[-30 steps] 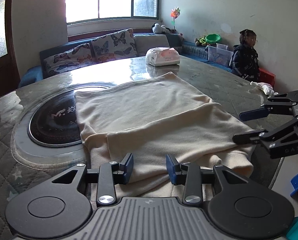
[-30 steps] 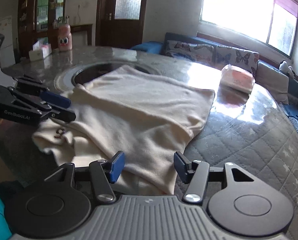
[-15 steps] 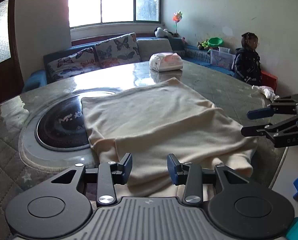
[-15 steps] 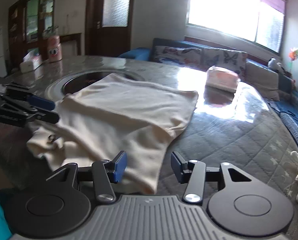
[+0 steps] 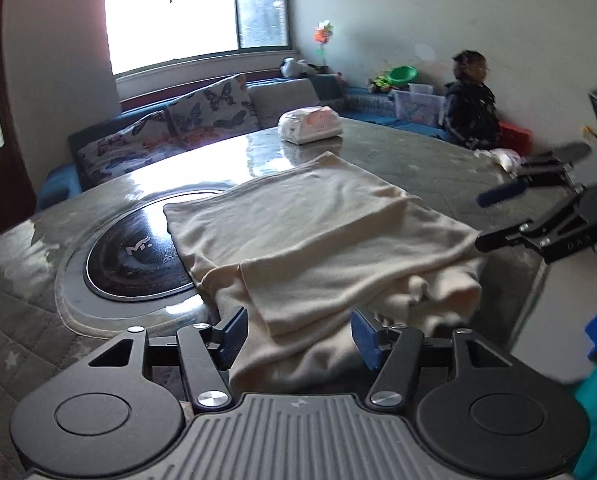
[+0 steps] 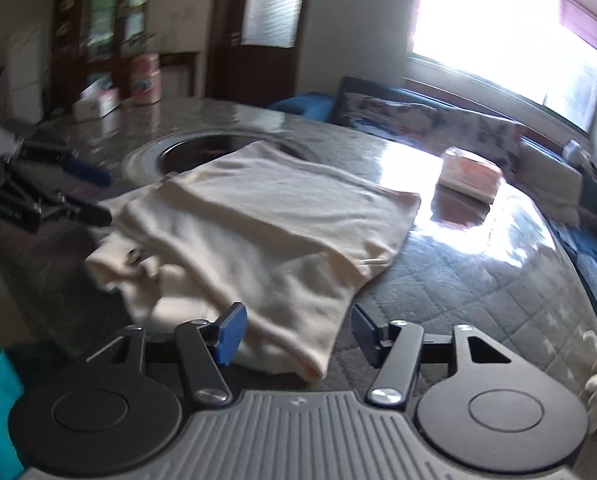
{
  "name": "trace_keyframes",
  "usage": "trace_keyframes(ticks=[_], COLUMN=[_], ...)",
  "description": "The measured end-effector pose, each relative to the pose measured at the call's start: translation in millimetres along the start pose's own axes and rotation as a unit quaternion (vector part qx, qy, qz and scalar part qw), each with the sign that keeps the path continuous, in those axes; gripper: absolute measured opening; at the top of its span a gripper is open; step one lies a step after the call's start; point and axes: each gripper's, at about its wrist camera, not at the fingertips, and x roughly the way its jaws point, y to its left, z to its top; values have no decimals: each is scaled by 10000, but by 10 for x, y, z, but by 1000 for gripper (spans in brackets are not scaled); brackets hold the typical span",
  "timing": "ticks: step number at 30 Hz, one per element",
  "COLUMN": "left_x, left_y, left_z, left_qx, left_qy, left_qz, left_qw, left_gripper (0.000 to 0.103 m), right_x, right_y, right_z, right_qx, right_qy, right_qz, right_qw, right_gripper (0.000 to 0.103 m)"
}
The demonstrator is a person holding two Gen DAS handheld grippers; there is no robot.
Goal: Fold clothes
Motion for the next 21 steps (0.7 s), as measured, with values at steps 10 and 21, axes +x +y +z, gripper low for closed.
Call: trace_keyframes(ticks=[10,21], left_x=[54,252], left_y=[-348,-240], left_z=[-215,-35], left_qx=[1304,808], left_qy=[-149,-310], left_qz=[-67,-361], left_qw=[9913,9956], left_gripper=[59,12], right_x=[24,105], right_y=[274,387], right_z=[-62,-46], right_qx=[-814,-1116], right_qy=[179,114], right_qz=[282,559], right_qw=[9961,9921], right_gripper=[69,69])
